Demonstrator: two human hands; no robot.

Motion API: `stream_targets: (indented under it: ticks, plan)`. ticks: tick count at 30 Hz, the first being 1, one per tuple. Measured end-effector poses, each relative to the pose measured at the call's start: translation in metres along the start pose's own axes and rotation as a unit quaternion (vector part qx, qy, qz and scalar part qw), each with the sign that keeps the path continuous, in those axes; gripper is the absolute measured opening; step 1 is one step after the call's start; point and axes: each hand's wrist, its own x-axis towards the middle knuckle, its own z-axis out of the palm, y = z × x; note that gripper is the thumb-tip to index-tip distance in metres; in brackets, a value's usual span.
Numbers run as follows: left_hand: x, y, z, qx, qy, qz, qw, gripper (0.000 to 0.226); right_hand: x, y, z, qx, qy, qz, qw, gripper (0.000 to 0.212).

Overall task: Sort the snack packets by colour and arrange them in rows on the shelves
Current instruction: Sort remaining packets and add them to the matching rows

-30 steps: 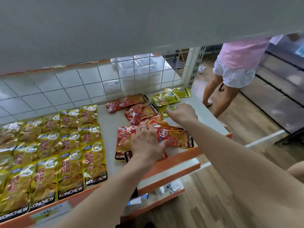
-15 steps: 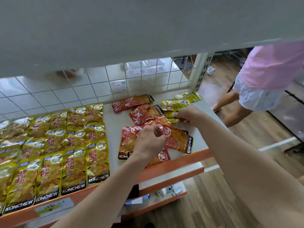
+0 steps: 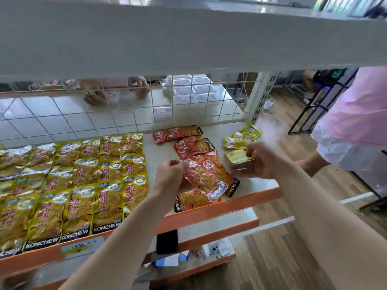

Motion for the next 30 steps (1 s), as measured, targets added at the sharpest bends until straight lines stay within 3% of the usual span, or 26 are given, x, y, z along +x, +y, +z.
stream_targets:
  ticks: [6, 9, 12, 16, 17, 19, 22, 26, 30]
  plan:
    - [-0.003, -0.007, -0.010, -0.042, -0.032, -0.001, 0.999, 0.025, -0.015, 0.019, -0.001, 0.065, -0.015, -0.009, 0.998, 0.054]
    - [-0.007, -0.006, -0.013, -0.067, -0.057, -0.005, 0.996, 0.031, -0.023, 0.029, 0.003, 0.121, -0.066, -0.015, 0.990, 0.061]
    - [-0.007, -0.007, -0.015, -0.074, -0.064, -0.013, 0.995, 0.032, -0.030, 0.037, 0.010, 0.160, -0.124, -0.046, 0.978, 0.061]
    - [-0.007, -0.004, -0.021, -0.041, -0.056, -0.006, 0.998, 0.024, -0.040, 0.041, 0.035, 0.188, -0.174, -0.089, 0.962, 0.041]
    - [-0.008, -0.003, -0.023, -0.031, -0.054, 0.001, 0.998, 0.020, -0.042, 0.042, 0.041, 0.181, -0.190, -0.102, 0.960, 0.044]
    - [-0.009, -0.002, -0.029, -0.009, -0.043, 0.018, 0.999, 0.012, -0.043, 0.046, 0.053, 0.170, -0.209, -0.126, 0.955, 0.057]
    - [-0.010, 0.000, -0.042, 0.027, -0.014, 0.049, 0.998, 0.012, -0.043, 0.052, 0.075, 0.168, -0.177, -0.156, 0.957, 0.050]
    - [-0.016, 0.003, -0.063, 0.045, 0.030, 0.067, 0.996, 0.013, -0.047, 0.053, 0.107, 0.187, -0.191, -0.166, 0.949, 0.061]
    - [-0.025, 0.007, -0.094, 0.037, 0.069, 0.065, 0.995, 0.020, -0.049, 0.051, 0.139, 0.156, -0.186, -0.192, 0.951, 0.051]
